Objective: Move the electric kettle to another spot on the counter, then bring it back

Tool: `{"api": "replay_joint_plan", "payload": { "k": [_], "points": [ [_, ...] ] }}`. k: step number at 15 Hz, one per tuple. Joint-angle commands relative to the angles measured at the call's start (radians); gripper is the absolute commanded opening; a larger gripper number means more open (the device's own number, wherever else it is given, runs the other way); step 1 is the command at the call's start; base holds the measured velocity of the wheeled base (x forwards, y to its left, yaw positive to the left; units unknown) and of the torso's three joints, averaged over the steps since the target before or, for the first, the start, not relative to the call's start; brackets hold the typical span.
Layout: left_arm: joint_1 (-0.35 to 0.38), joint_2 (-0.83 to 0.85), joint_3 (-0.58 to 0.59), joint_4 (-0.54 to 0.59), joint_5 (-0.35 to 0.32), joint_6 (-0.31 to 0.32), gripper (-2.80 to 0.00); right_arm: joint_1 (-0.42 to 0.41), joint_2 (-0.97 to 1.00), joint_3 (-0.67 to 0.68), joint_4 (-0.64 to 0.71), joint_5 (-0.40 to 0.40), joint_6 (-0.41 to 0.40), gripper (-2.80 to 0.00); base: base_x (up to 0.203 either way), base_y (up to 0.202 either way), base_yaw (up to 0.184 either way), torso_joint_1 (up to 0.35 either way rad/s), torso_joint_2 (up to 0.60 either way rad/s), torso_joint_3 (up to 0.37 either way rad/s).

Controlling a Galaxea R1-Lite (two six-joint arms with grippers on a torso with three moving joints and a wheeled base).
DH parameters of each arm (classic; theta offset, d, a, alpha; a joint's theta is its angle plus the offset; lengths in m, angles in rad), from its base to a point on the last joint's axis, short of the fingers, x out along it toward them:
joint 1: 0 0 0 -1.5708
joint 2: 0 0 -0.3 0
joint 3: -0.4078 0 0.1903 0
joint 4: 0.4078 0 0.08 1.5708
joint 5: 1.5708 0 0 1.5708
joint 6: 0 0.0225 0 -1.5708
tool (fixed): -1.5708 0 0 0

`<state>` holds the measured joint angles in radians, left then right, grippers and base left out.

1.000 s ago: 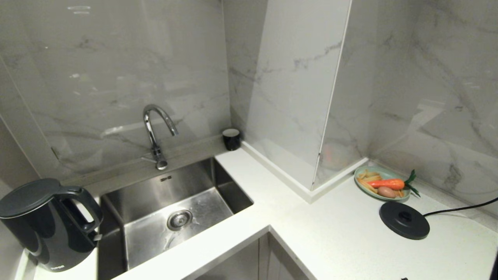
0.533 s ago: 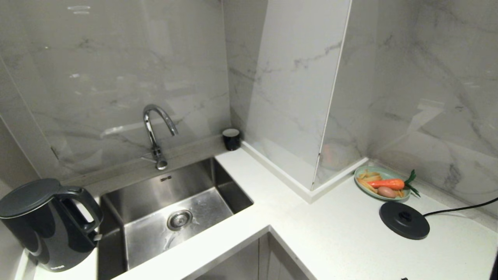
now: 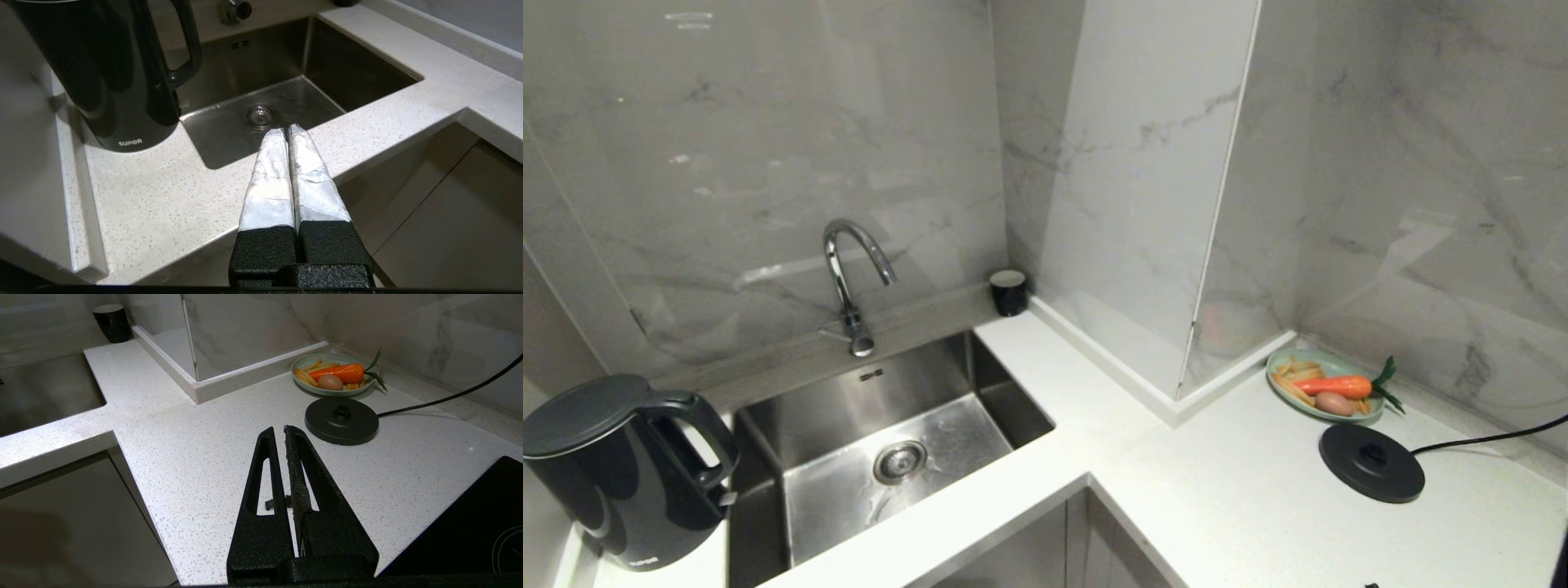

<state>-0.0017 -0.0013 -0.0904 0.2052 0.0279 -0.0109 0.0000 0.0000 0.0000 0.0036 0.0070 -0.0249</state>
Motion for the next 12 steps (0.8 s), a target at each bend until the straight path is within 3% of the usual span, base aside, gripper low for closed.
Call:
{"api": "replay_joint_plan", "payload": {
  "k": [1,6,12],
  "points": [
    [0.001,0.001,0.000,0.002,0.001,0.000,-2.80,0.000,0.000,0.001,0.000,0.001,-0.001,-2.80,0.000,0.000,0.000,0.000,0.00,0.000],
    [0.002,0.001,0.000,0.002,0.001,0.000,-2.80,0.000,0.000,0.000,0.000,0.002,-0.005,-2.80,0.000,-0.003,0.016,0.000,0.00,0.000],
    [0.002,0.001,0.000,0.002,0.001,0.000,-2.80,0.000,0.000,0.000,-0.001,0.002,-0.006,-2.80,0.000,-0.006,0.166,0.005,0.00,0.004]
  ]
}}
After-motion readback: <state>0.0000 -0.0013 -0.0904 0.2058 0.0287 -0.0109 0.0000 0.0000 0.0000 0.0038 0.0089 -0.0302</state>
